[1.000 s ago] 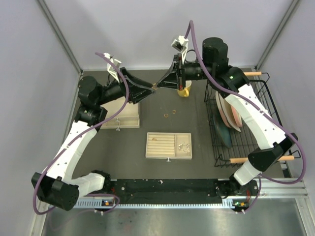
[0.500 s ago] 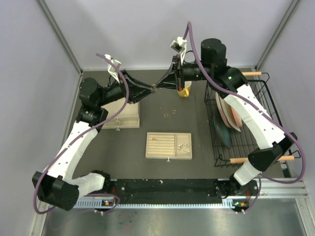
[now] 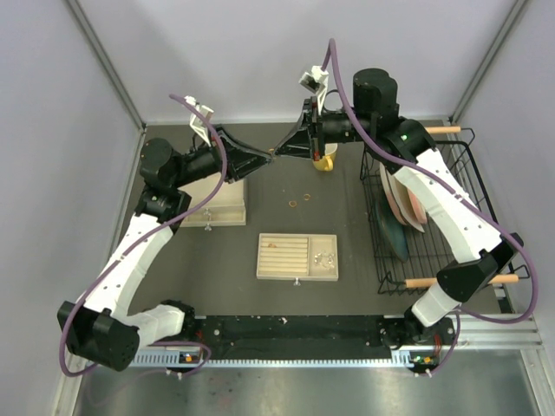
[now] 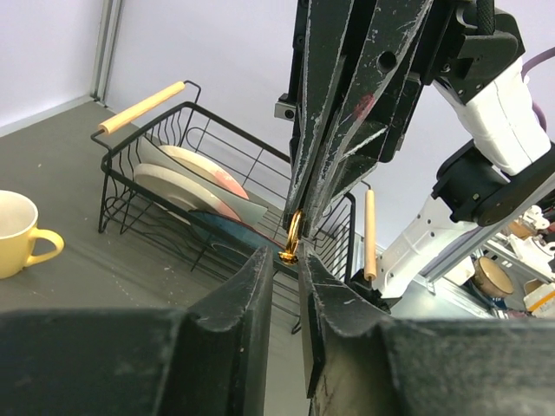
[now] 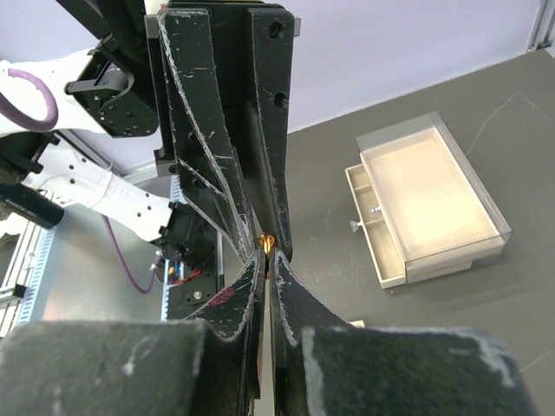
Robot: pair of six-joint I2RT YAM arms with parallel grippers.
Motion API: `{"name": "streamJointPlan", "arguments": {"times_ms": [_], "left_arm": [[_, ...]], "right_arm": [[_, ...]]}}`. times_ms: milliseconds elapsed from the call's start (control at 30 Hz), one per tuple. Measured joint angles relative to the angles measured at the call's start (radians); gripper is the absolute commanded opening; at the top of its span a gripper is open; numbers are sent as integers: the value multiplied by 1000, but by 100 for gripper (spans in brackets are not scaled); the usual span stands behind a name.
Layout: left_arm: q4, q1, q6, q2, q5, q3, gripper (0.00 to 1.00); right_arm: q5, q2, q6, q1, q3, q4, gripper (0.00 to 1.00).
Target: Organize the mixed jewelry
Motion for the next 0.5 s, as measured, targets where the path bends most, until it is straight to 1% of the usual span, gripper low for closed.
{"name": "streamJointPlan", "arguments": {"times_ms": [233,467,500], "left_arm": [[8,0,-13,3,0,-2,15],[16,0,-29,4,0,-6,3],[16,0,-32,5,0,-6,0]], "right_arm": [[7,0,0,0,0,0,0],[6,0,-7,1,0,0,0],[7,0,-8,2,0,0,0]]}}
